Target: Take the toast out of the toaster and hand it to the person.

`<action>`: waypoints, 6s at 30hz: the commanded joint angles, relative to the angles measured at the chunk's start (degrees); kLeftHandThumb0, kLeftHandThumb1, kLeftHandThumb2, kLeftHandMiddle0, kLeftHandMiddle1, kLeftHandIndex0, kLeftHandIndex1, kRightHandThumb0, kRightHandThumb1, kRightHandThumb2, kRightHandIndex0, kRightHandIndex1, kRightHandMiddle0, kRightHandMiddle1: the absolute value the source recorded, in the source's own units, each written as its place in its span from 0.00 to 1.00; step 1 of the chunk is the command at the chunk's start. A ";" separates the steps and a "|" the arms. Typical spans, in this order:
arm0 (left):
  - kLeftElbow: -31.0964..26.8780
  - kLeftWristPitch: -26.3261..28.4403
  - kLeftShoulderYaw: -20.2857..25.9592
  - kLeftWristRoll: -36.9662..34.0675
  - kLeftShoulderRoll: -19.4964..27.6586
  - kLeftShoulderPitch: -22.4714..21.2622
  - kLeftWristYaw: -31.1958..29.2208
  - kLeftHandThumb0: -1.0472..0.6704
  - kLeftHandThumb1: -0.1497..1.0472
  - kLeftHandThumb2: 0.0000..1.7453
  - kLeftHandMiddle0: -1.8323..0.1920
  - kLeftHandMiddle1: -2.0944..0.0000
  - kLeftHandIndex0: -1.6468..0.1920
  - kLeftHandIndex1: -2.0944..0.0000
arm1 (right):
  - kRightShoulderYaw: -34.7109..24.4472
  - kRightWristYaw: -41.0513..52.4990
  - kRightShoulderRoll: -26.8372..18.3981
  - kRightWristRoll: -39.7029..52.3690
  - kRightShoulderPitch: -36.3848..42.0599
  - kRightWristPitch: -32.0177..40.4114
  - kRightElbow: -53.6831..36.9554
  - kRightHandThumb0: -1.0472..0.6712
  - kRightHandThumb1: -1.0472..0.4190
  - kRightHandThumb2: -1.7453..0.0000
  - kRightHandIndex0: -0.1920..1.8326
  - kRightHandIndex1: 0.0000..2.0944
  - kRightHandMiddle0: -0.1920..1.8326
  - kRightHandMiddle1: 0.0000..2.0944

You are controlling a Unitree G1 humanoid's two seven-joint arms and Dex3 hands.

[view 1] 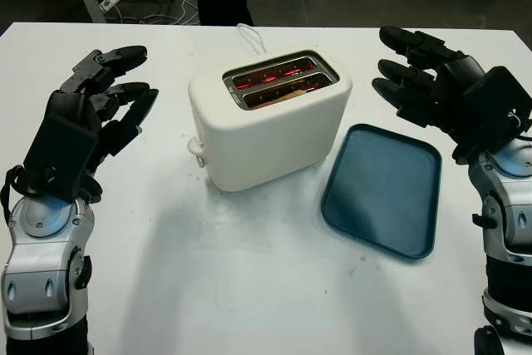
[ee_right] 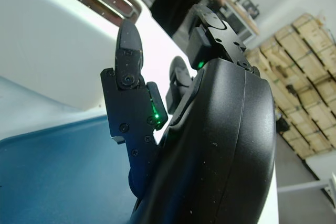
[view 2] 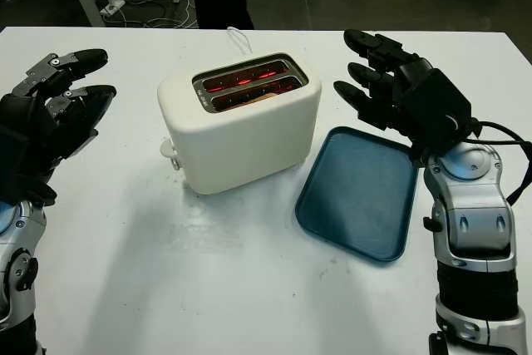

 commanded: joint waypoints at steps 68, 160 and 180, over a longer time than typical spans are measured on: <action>-0.33 -1.23 -0.05 0.32 -0.03 0.41 0.72 0.20 0.89 0.11 0.80 0.56 0.72 0.73 | -0.08 -0.75 -0.06 0.49 -0.07 0.60 -0.79 0.43 0.09 0.80 0.24 0.00 0.24 0.00; -0.04 -1.93 -0.75 0.62 -0.63 0.94 1.17 0.20 0.89 0.11 0.80 0.57 0.71 0.73 | 26.15 16.31 -4.61 -24.69 -40.47 -43.49 39.77 0.39 0.34 1.00 0.56 0.22 0.56 0.10; 0.16 -2.18 -1.34 0.74 -1.04 1.61 1.39 0.19 0.89 0.11 0.79 0.58 0.71 0.74 | 28.34 8.81 -1.02 -33.54 -40.26 -49.30 47.76 0.41 0.28 0.99 0.51 0.22 0.56 0.05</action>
